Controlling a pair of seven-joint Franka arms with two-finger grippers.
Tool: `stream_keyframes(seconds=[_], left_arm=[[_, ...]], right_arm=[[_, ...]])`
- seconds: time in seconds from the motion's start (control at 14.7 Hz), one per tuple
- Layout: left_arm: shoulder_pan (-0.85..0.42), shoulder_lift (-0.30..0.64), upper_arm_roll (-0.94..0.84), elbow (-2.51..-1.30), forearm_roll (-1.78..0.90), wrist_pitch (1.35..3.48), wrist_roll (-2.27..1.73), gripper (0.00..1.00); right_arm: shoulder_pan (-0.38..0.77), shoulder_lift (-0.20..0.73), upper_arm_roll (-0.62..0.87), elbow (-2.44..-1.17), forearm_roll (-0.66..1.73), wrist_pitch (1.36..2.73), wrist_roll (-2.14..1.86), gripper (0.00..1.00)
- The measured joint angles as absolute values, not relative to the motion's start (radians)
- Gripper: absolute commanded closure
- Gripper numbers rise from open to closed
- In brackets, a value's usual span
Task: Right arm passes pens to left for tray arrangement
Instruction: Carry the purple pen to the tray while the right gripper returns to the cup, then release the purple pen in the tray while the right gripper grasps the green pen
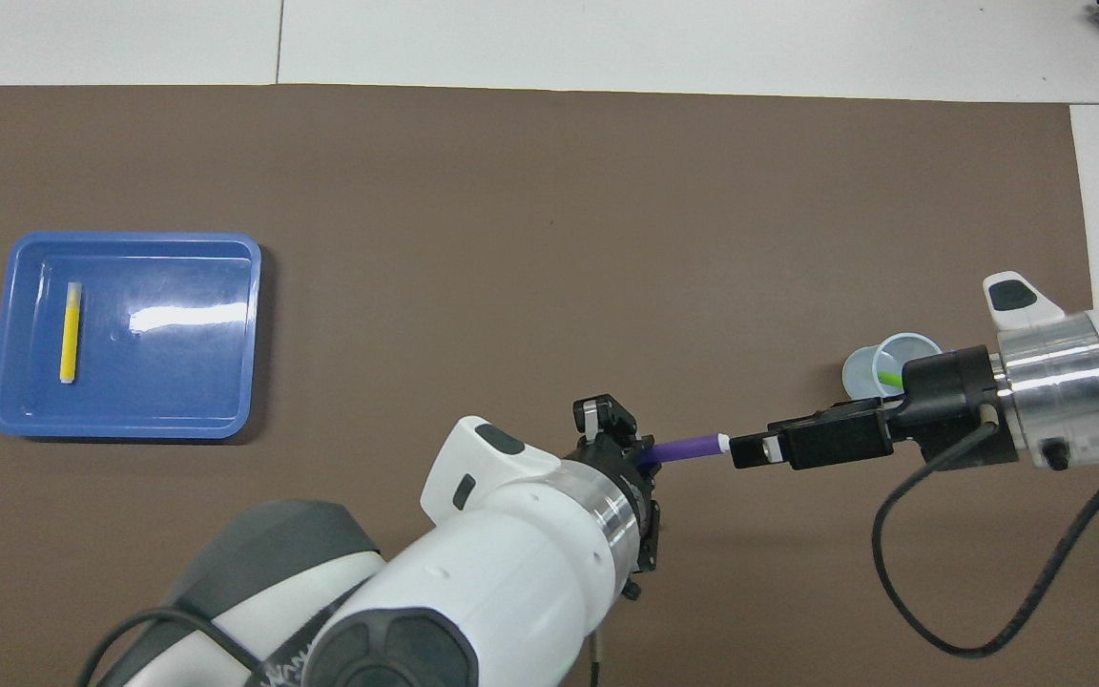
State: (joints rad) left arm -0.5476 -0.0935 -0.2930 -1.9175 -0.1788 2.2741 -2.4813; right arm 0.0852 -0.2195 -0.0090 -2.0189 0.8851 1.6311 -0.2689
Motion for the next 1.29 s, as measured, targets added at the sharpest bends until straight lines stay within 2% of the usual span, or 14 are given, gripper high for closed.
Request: stream_keyframes(seconds=[0.41, 0.75, 1.29], left_arm=[[-0.303, -0.101, -0.279, -1.968, -0.179, 2.182, -2.053, 1.00], [-0.045, -0.122, -0.267, -1.978, -0.272, 2.014, -1.470, 1.00], [0.198, -0.135, -0.257, -1.992, -0.280, 1.902, -0.736, 1.00]], right_arm=[[0.086, -0.219, -0.008, -2.018, 0.580, 1.707, -0.269, 0.00], [0.093, -0.219, -0.005, -2.019, 0.337, 1.771, -0.279, 0.00], [0.093, -0.216, -0.008, -2.059, 0.082, 1.893, -0.285, 0.00]])
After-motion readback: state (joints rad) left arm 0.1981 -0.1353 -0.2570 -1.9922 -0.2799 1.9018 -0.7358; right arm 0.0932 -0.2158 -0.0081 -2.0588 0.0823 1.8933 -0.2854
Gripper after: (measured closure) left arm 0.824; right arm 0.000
